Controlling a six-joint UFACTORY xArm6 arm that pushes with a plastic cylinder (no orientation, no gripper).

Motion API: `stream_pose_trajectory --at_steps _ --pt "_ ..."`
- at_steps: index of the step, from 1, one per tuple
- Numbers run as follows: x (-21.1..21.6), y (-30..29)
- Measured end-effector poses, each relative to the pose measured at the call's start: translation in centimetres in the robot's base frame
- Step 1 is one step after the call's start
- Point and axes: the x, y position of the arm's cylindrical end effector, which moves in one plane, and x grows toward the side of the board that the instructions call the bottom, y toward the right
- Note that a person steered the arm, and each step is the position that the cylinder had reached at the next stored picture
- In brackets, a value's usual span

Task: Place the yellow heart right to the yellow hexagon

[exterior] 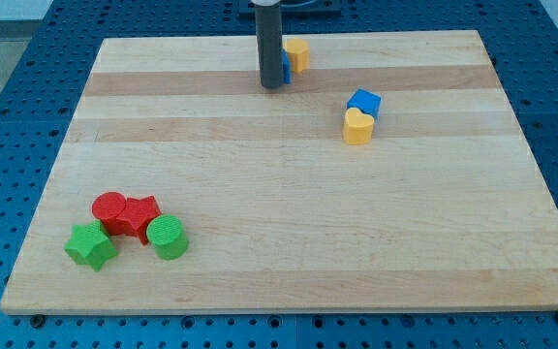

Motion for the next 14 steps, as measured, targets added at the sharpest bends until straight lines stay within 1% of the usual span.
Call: stream_pose_trajectory --at_steps 2,3,5,6,8,9,12,13,14 --pt "-1.0 0.0" --pt "1.7 0.0" --pt "11.1 0.9" --pt "14.5 3.5" --pt "15.0 10.6" --pt "14.3 11.8" --pt "9.9 11.7" --pt "8.9 11.7" --pt "8.9 9.9"
